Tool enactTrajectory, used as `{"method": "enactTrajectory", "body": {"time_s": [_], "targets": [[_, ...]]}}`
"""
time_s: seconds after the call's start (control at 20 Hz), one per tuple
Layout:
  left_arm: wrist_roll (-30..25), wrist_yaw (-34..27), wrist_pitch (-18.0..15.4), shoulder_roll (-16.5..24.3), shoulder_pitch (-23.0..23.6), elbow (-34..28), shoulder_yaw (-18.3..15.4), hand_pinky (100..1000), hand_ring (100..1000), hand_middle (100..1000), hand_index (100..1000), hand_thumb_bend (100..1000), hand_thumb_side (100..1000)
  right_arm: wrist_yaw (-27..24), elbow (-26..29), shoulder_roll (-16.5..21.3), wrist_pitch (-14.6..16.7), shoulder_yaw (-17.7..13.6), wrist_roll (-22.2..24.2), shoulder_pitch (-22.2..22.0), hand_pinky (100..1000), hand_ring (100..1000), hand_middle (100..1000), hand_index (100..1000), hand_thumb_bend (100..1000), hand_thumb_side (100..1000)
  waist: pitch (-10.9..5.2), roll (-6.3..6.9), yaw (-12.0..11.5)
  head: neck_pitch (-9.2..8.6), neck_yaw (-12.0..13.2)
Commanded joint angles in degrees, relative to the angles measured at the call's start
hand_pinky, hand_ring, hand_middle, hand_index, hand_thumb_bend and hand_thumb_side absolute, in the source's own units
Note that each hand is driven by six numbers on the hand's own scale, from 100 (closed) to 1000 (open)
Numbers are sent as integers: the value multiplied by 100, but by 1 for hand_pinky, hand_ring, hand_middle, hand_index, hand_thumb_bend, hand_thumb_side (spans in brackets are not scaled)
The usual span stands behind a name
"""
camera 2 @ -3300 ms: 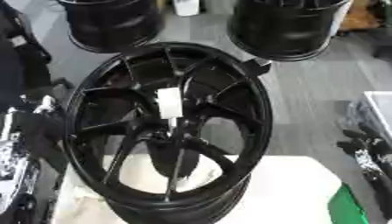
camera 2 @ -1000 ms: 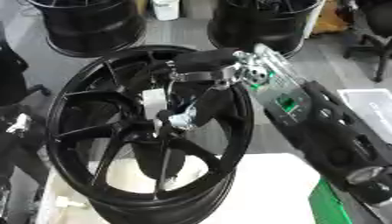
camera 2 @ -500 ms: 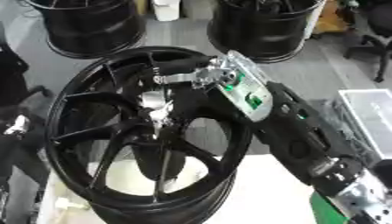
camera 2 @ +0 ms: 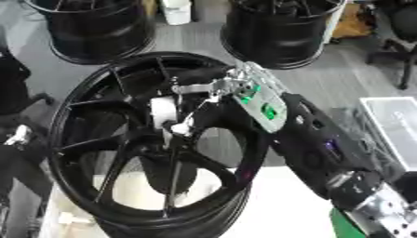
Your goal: Pull the pin out of the wheel hub.
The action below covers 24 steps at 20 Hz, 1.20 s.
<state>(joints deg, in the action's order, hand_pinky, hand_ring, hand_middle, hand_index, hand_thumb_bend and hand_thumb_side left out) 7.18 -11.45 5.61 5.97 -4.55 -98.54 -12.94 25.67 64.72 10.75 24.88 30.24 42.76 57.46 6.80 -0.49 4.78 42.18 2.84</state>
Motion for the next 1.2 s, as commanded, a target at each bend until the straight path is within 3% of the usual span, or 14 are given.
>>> {"method": "enactTrajectory", "body": {"time_s": [0.05, 0.2, 0.5, 0.95, 1.2], "targets": [[20, 12, 2, 27, -62, -74, -29, 704, 603, 581, 634, 253, 100, -15, 3, 22, 965, -120, 920, 119, 845, 748, 580, 921, 100, 318, -43, 14, -7, -51, -15], [22, 10, 2, 25, -61, -73, -30, 704, 602, 582, 634, 255, 100, -189, 52, 34, 927, -206, 920, 140, 823, 685, 464, 830, 100, 238, -43, 16, -8, -44, -17], [21, 6, 4, 27, -62, -69, -25, 703, 602, 582, 633, 257, 100, -643, 247, 143, 693, -308, 920, 269, 806, 632, 411, 713, 100, 229, -53, 11, -7, -34, -14], [-22, 29, 31, 41, -51, -45, -13, 703, 604, 585, 633, 256, 100, -1327, 531, 479, 272, -635, 920, 665, 801, 625, 408, 704, 100, 158, -83, -5, 9, 6, 13], [25, 46, 25, 74, -17, -39, -80, 703, 604, 585, 632, 256, 100, -1622, 611, 1049, -65, -1234, 813, 974, 796, 628, 414, 709, 100, 100, -103, -44, 169, 20, 140]]}}
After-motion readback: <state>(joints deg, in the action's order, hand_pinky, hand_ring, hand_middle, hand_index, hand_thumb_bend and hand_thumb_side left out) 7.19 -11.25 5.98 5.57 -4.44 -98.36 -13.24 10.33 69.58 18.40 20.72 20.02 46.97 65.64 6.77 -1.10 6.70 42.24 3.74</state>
